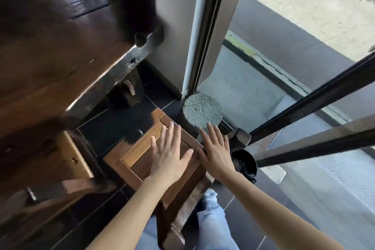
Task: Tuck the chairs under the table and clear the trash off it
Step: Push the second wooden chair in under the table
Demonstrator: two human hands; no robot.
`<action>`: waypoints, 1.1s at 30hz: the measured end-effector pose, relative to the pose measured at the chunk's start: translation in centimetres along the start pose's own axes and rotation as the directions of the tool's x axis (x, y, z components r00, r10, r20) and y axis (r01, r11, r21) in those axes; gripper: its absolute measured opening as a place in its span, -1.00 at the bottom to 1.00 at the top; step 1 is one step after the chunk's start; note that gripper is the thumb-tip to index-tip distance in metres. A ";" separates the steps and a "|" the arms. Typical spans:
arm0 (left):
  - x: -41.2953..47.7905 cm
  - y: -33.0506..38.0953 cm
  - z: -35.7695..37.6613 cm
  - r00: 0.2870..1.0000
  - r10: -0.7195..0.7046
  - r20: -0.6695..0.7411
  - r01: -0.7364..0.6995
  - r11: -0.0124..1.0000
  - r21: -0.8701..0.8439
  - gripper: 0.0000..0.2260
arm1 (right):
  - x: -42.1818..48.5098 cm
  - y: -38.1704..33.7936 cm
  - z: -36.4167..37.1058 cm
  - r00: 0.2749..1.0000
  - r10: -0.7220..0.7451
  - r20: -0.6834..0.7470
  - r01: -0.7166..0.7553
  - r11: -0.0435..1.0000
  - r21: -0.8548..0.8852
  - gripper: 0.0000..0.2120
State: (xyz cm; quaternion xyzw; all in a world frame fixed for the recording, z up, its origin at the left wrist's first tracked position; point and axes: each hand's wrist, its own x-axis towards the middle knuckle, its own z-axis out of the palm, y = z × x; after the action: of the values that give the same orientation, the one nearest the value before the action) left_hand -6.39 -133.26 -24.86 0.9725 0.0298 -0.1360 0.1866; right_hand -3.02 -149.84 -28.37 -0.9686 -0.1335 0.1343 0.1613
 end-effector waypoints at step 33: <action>-18.2 3.1 13.0 0.750 -0.655 -0.091 0.651 0.756 -0.069 -0.30 | 3.5 14.5 -2.9 0.997 -0.007 0.076 -0.009 0.978 0.207 -0.36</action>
State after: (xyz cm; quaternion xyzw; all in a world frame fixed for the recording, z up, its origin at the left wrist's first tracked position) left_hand -26.86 -141.12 -30.37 0.9037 0.3797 -0.1386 0.1414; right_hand 4.21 -162.81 -31.49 -0.9408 -0.1241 0.1845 0.2560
